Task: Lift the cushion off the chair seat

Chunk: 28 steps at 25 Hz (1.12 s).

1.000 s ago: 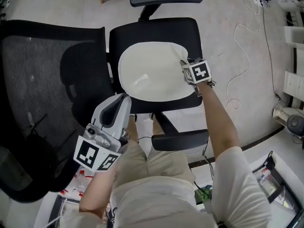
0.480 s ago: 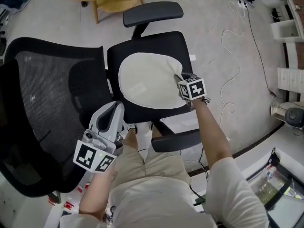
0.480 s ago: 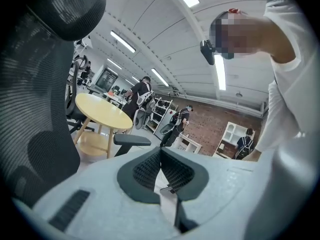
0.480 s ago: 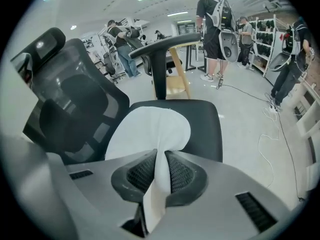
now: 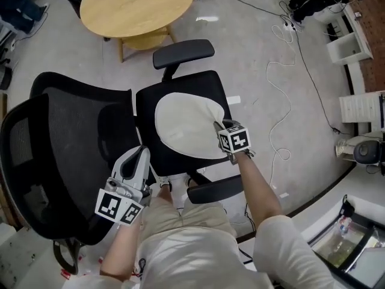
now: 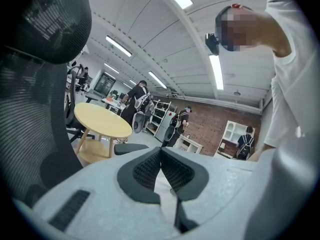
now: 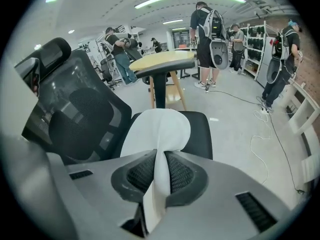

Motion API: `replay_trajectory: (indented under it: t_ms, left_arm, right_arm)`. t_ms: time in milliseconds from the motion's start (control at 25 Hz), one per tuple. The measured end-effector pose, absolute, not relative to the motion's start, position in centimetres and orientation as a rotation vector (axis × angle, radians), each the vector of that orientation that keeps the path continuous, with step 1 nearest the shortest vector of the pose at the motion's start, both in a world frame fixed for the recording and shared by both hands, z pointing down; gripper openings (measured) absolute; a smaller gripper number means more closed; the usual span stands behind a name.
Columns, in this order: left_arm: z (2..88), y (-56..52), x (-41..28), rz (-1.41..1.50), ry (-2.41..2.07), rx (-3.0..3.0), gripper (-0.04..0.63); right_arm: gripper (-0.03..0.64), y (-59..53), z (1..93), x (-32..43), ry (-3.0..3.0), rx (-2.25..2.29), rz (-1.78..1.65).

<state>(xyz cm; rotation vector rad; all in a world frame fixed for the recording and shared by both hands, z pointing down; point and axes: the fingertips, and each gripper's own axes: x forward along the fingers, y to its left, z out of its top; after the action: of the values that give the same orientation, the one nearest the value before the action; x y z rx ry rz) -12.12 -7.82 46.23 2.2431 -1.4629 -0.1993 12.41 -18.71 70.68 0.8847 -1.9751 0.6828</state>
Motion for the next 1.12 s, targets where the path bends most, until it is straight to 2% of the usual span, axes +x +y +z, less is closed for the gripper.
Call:
replay_trajectory:
  t_ms: [480,1120]
  left_arm:
    - [41.8,-7.6,-10.8,-0.209,-1.503,2.291,0.015]
    - [35.4,-7.2,-9.7,-0.232,-1.611,2.367,0.017]
  right_arm:
    - [0.048,-23.0,62.1,15.7,-2.035,0.989,0.522]
    - [0.048,-21.4,53.0,19.8,-2.212,1.226,0.661]
